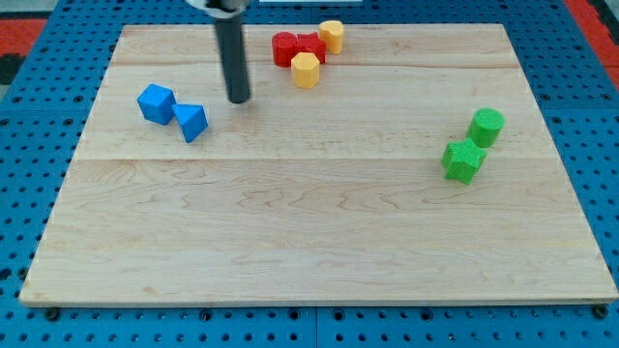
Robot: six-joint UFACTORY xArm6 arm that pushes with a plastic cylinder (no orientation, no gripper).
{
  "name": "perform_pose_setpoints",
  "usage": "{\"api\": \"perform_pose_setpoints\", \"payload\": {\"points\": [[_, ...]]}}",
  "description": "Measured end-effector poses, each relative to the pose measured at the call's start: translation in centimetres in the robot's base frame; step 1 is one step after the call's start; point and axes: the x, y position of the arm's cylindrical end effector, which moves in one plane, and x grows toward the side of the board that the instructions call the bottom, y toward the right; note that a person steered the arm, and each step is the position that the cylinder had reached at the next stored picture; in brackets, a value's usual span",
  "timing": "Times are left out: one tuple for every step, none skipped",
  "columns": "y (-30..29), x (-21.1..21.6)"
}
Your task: Slide the blue cube to the bottom left side of the blue triangle
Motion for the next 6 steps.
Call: {"api": "perform_pose_setpoints", "payload": {"points": [[-6.5, -0.8], [-5.7, 3.9], [-4.2, 7.9], [-4.4, 3.9], [-8.0, 2.3], [-4.6, 9.8]]}}
